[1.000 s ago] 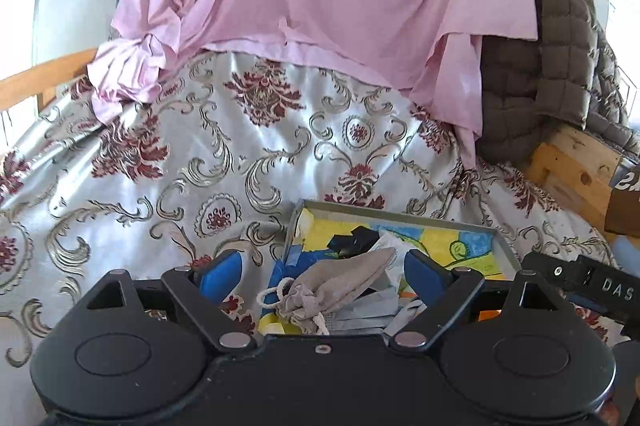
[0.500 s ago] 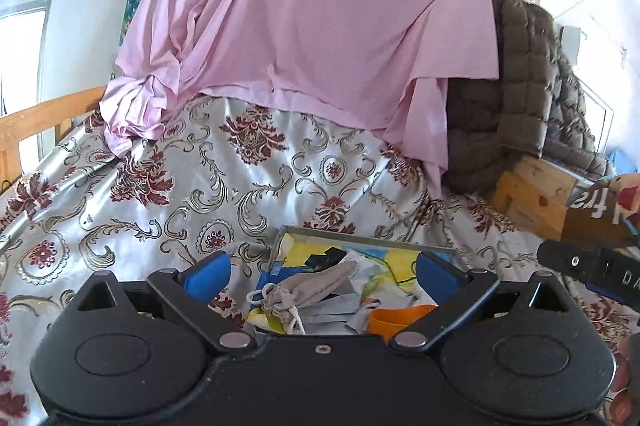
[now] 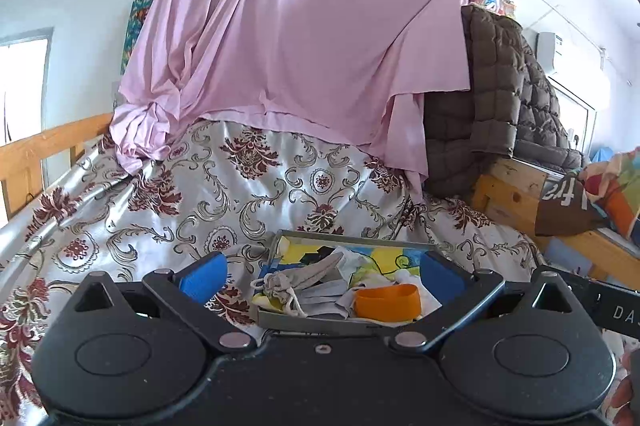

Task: Organize soft objects

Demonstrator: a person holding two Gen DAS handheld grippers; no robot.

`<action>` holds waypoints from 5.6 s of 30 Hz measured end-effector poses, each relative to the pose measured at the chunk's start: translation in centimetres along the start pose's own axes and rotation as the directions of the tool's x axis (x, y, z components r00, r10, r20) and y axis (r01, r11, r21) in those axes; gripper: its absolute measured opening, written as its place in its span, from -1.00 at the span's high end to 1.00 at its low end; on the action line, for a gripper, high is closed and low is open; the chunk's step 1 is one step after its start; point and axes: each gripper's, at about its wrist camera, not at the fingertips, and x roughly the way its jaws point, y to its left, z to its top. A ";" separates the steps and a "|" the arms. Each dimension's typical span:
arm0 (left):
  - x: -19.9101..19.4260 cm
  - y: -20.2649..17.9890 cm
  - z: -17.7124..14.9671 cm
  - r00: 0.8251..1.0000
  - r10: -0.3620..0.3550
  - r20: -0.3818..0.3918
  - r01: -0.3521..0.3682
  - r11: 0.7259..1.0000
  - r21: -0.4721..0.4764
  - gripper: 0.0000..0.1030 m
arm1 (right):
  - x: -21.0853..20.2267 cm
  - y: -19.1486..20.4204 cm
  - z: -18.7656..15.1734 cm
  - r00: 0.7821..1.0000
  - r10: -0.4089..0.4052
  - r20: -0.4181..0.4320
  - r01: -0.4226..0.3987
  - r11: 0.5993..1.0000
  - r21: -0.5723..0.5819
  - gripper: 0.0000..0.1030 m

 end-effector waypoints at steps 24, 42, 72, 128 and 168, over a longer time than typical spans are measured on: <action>-7.8 2.5 -7.9 0.998 0.050 -0.037 -0.049 0.998 0.030 -0.98 | -6.3 0.6 -6.6 0.987 -0.091 -0.129 0.091 0.996 0.000 -1.00; -9.1 3.0 -11.4 0.985 0.117 -0.123 -0.109 0.991 0.072 -0.99 | -7.0 3.0 -9.6 0.967 -0.130 -0.220 0.110 0.989 -0.102 -1.00; -8.1 3.0 -12.6 0.960 0.179 -0.213 -0.163 0.982 0.092 -0.99 | -4.8 2.5 -10.8 0.919 -0.157 -0.362 0.126 0.986 -0.108 -1.00; -8.1 3.2 -12.6 0.959 0.182 -0.215 -0.165 0.982 0.095 -0.99 | -4.8 2.5 -10.7 0.918 -0.158 -0.364 0.126 0.986 -0.110 -1.00; -8.1 3.1 -12.6 0.959 0.183 -0.216 -0.166 0.981 0.097 -0.99 | -4.8 2.5 -10.7 0.917 -0.159 -0.365 0.127 0.986 -0.111 -1.00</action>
